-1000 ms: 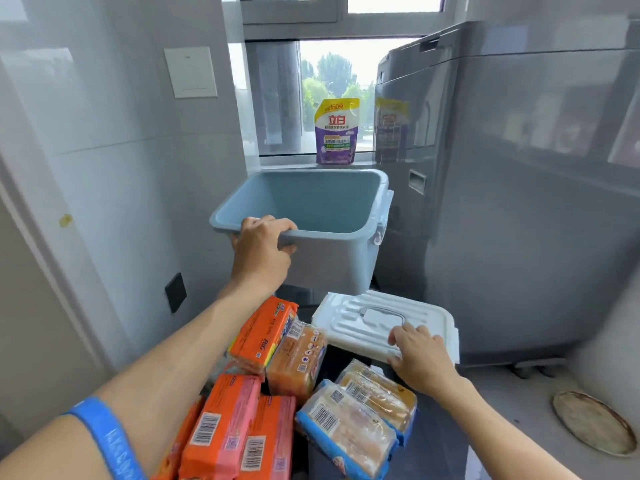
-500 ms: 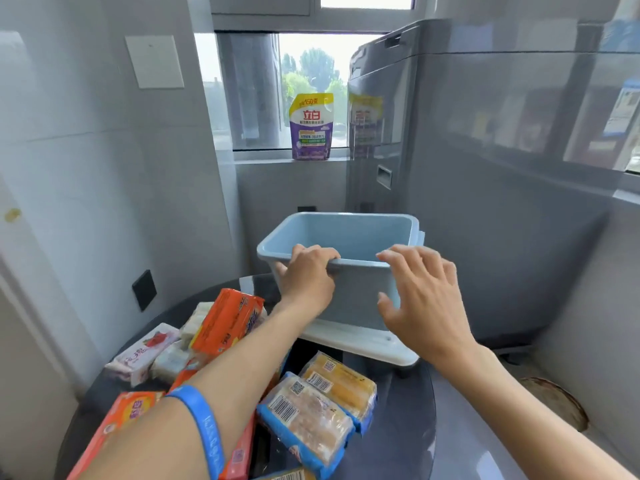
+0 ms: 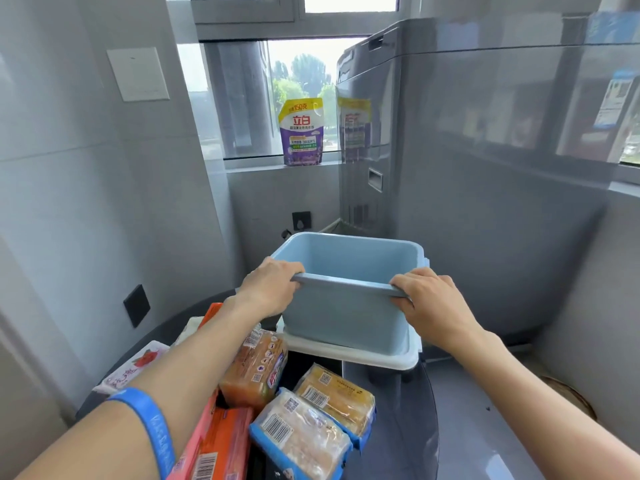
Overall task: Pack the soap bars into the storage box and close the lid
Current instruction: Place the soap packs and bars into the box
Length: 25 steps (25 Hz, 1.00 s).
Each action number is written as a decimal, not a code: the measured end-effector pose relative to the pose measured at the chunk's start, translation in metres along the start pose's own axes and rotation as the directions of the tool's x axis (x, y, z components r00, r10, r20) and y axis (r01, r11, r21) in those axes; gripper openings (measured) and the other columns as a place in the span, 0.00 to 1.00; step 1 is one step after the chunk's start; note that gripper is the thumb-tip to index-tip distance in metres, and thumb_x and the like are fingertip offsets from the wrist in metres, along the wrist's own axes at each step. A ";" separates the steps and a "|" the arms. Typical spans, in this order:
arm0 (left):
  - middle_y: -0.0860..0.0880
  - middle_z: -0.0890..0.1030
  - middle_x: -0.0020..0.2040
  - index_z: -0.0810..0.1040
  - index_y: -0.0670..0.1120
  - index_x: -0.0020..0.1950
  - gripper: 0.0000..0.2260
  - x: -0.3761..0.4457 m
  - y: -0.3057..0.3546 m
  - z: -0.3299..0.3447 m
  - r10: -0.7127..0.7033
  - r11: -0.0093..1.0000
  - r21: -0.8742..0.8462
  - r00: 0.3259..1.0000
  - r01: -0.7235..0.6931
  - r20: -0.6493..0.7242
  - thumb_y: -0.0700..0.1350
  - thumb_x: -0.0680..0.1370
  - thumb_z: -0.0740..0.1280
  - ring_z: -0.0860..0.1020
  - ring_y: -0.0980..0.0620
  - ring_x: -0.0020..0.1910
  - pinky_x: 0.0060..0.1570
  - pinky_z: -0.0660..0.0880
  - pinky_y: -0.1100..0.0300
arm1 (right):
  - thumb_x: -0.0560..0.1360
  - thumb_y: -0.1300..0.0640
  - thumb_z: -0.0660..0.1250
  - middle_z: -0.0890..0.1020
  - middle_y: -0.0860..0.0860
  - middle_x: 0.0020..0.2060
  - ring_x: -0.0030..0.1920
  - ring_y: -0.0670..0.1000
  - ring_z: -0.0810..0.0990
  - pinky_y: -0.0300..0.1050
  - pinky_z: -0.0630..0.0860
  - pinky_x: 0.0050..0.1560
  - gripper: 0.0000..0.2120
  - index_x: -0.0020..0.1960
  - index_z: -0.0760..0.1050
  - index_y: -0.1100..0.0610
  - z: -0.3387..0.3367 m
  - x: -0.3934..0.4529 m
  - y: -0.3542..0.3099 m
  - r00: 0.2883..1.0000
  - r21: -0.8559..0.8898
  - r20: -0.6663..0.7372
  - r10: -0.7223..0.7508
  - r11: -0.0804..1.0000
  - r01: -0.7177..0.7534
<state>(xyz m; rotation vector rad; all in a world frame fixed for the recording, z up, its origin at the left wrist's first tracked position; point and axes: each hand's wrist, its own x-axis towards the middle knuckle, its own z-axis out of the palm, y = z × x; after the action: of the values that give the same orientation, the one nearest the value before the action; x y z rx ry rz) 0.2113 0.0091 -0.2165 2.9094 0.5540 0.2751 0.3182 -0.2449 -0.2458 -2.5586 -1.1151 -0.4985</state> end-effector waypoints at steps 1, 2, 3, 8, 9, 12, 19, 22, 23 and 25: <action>0.44 0.74 0.52 0.75 0.53 0.48 0.05 -0.001 0.001 0.001 0.012 1.000 -0.023 1.000 -0.012 -0.012 0.47 0.81 0.61 0.77 0.42 0.49 0.48 0.76 0.49 | 0.79 0.56 0.62 0.80 0.46 0.41 0.54 0.52 0.72 0.48 0.66 0.51 0.04 0.48 0.76 0.54 0.000 0.001 0.000 1.000 0.018 -0.001 0.003 1.000 -0.003; 0.45 0.74 0.52 0.75 0.53 0.49 0.04 -0.002 0.001 0.003 0.016 0.999 -0.045 0.999 -0.018 -0.027 0.47 0.81 0.61 0.77 0.43 0.49 0.48 0.76 0.49 | 0.79 0.57 0.63 0.79 0.47 0.40 0.53 0.52 0.73 0.48 0.65 0.50 0.05 0.47 0.75 0.55 -0.001 0.003 -0.001 1.000 0.032 0.000 0.007 0.999 -0.007; 0.45 0.74 0.52 0.77 0.53 0.52 0.05 -0.003 0.001 0.004 0.020 0.998 -0.063 0.999 -0.023 -0.047 0.47 0.81 0.61 0.76 0.43 0.49 0.48 0.76 0.50 | 0.79 0.57 0.63 0.78 0.48 0.40 0.52 0.52 0.73 0.47 0.65 0.48 0.05 0.46 0.75 0.56 -0.002 0.004 0.000 1.000 0.034 0.000 0.006 0.999 -0.006; 0.48 0.72 0.51 0.78 0.55 0.55 0.05 -0.010 0.001 0.010 0.059 0.992 -0.104 0.987 -0.074 -0.147 0.50 0.80 0.65 0.74 0.47 0.45 0.44 0.70 0.55 | 0.78 0.59 0.64 0.77 0.50 0.40 0.50 0.54 0.74 0.46 0.65 0.45 0.06 0.43 0.74 0.57 -0.006 0.003 0.010 0.999 0.031 0.010 0.044 0.999 -0.044; 0.48 0.72 0.51 0.78 0.55 0.54 0.05 -0.011 0.003 0.011 0.073 0.991 -0.103 0.986 -0.089 -0.150 0.50 0.80 0.65 0.74 0.47 0.45 0.44 0.69 0.55 | 0.78 0.59 0.64 0.77 0.51 0.40 0.50 0.55 0.74 0.47 0.66 0.44 0.06 0.42 0.73 0.57 -0.007 0.003 0.011 0.998 0.029 0.026 0.058 0.998 -0.059; 0.47 0.74 0.52 0.77 0.53 0.53 0.04 -0.013 0.003 0.013 0.107 0.984 -0.130 0.988 -0.121 -0.109 0.49 0.82 0.63 0.76 0.47 0.47 0.43 0.72 0.55 | 0.79 0.59 0.62 0.77 0.52 0.41 0.50 0.55 0.73 0.49 0.68 0.45 0.07 0.42 0.71 0.58 -0.011 0.003 0.006 0.995 0.003 0.080 0.062 0.998 -0.063; 0.54 0.75 0.40 0.76 0.55 0.46 0.04 -0.026 -0.015 -0.001 0.227 0.964 -0.153 0.973 -0.219 0.043 0.48 0.81 0.65 0.75 0.51 0.41 0.38 0.71 0.56 | 0.79 0.54 0.60 0.76 0.49 0.35 0.42 0.54 0.73 0.50 0.69 0.50 0.11 0.38 0.67 0.54 -0.025 -0.016 -0.004 0.987 -0.134 0.159 -0.024 0.990 0.045; 0.52 0.77 0.43 0.78 0.53 0.50 0.02 -0.032 -0.015 0.002 0.238 0.957 -0.177 0.971 -0.230 0.021 0.48 0.81 0.65 0.75 0.50 0.45 0.43 0.72 0.55 | 0.79 0.55 0.59 0.76 0.49 0.36 0.43 0.55 0.73 0.49 0.65 0.47 0.11 0.38 0.66 0.54 -0.024 -0.018 -0.008 0.982 -0.149 0.189 0.017 0.989 0.012; 0.51 0.77 0.46 0.78 0.52 0.53 0.04 -0.034 -0.014 0.003 0.239 0.958 -0.163 0.971 -0.234 0.012 0.49 0.81 0.64 0.74 0.50 0.49 0.47 0.73 0.54 | 0.79 0.56 0.59 0.77 0.49 0.37 0.44 0.55 0.73 0.48 0.64 0.46 0.10 0.39 0.67 0.55 -0.025 -0.018 -0.009 0.979 -0.134 0.201 0.038 0.991 -0.011; 0.50 0.77 0.54 0.77 0.51 0.60 0.09 -0.035 -0.013 0.004 0.222 0.965 -0.145 0.975 -0.219 0.003 0.49 0.81 0.63 0.71 0.50 0.56 0.58 0.72 0.49 | 0.79 0.56 0.60 0.78 0.48 0.41 0.49 0.54 0.73 0.49 0.65 0.48 0.06 0.43 0.71 0.55 -0.027 -0.016 -0.011 0.972 -0.109 0.228 0.052 0.994 -0.028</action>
<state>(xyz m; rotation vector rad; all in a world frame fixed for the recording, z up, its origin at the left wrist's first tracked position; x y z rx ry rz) 0.1752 0.0073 -0.2280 2.8287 0.1962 0.3011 0.2949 -0.2591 -0.2269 -2.7816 -1.1360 -0.2608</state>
